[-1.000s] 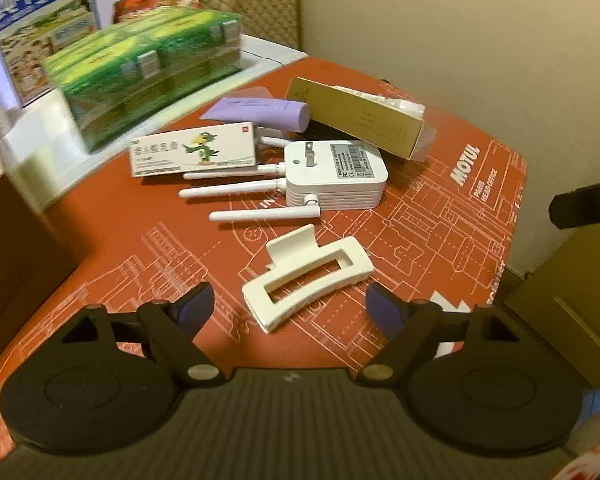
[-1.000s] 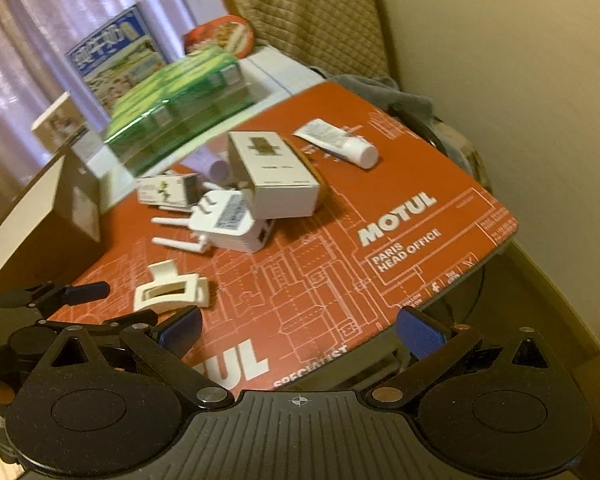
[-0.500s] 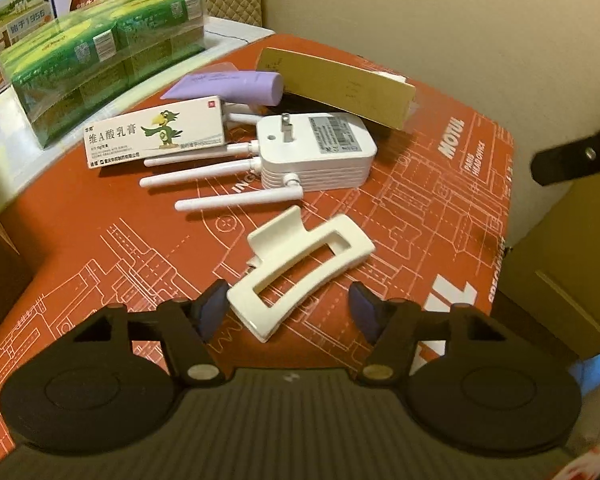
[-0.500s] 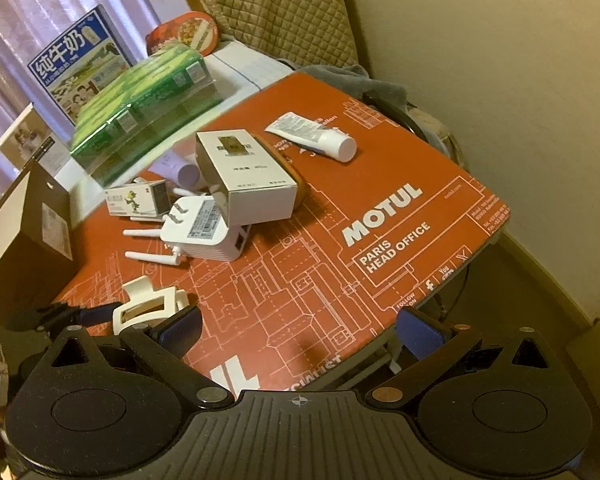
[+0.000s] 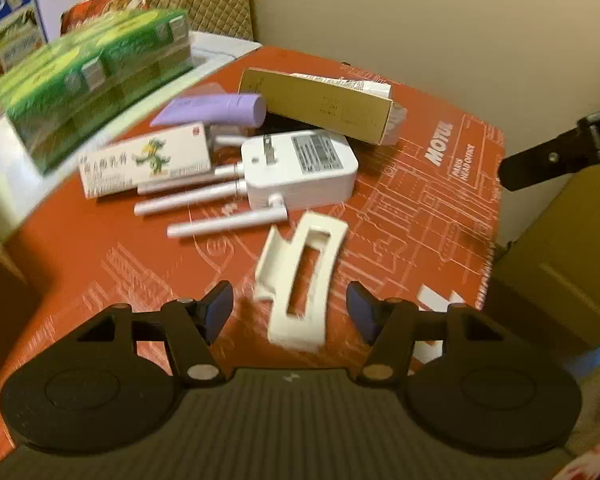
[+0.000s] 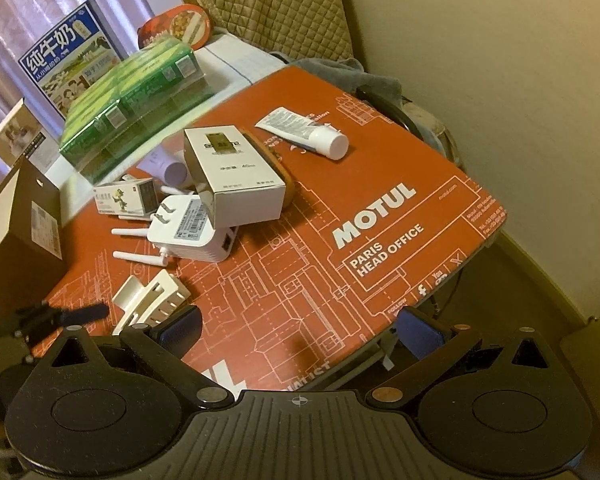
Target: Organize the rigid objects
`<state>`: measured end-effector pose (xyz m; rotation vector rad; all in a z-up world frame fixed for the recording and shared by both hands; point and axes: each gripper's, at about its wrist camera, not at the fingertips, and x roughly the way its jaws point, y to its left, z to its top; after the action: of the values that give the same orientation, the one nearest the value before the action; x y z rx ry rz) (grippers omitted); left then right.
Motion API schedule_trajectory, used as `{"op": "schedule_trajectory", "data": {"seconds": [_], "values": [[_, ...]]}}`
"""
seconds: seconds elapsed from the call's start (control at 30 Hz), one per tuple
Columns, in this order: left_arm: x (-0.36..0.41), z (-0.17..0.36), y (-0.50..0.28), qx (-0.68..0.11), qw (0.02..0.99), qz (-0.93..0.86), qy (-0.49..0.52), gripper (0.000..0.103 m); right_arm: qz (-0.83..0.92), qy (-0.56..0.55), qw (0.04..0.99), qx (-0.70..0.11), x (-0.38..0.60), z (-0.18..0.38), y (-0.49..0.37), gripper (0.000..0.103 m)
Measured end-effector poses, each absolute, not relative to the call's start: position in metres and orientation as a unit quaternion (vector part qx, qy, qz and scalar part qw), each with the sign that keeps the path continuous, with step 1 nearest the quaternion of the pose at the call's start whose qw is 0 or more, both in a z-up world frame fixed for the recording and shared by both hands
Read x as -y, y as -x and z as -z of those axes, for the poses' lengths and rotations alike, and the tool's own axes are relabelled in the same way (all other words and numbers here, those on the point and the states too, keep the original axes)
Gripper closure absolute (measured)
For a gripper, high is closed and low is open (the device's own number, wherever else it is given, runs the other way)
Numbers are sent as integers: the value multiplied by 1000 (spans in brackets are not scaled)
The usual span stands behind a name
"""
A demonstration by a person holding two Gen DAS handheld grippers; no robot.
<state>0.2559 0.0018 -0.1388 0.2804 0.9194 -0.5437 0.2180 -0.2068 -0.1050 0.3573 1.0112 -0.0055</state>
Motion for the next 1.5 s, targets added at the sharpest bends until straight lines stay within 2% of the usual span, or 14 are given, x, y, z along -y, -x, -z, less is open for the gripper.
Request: {"op": "schedule_trajectory", "data": {"seconds": [0.2, 0.33, 0.47, 0.87, 1.0, 1.33, 1.5], "values": [[19, 147, -272, -438, 848, 249, -162, 47, -19, -158, 860, -486, 218, 105, -234, 2], [24, 153, -273, -454, 844, 235, -162, 63, -39, -145, 862, -484, 229, 102, -247, 2], [26, 151, -272, -454, 853, 213, -146, 67, -59, -140, 863, -482, 239, 101, -261, 2], [7, 132, -264, -443, 891, 74, -65, 68, -173, -97, 862, -466, 227, 97, -316, 2], [-6, 119, -262, -428, 903, 20, -34, 68, -218, -92, 857, -458, 218, 102, -341, 17], [-25, 100, -250, -406, 911, -72, 20, 68, -270, -107, 831, -475, 212, 132, -392, 19], [-27, 98, -242, -407, 907, -102, 33, 68, -284, -119, 819, -485, 210, 143, -407, 27]]}}
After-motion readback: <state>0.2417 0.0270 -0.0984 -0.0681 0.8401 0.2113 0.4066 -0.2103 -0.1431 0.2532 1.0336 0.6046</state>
